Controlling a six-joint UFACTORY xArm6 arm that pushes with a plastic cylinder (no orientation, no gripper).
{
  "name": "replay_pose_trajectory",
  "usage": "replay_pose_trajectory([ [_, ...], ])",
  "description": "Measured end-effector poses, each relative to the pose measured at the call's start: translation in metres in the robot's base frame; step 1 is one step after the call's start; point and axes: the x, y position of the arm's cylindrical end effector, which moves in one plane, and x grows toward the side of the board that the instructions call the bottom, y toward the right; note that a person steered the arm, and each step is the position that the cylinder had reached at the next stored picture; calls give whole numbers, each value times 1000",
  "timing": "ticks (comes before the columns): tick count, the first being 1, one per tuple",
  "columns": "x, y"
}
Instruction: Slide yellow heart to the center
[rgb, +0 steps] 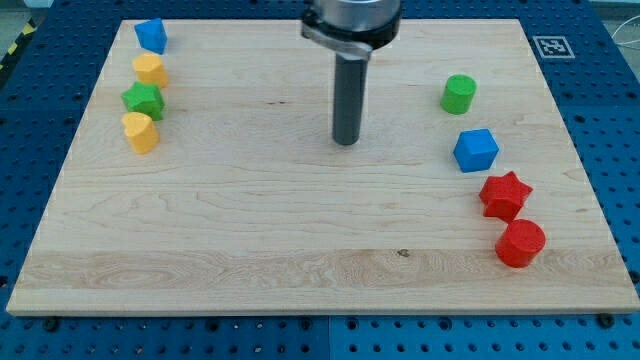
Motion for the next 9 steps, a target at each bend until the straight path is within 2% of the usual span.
replay_pose_trajectory([
  [2,18,-68],
  [4,71,-117],
  [5,80,-151],
  [6,77,-198],
  [7,49,-240],
  [9,-19,-246],
])
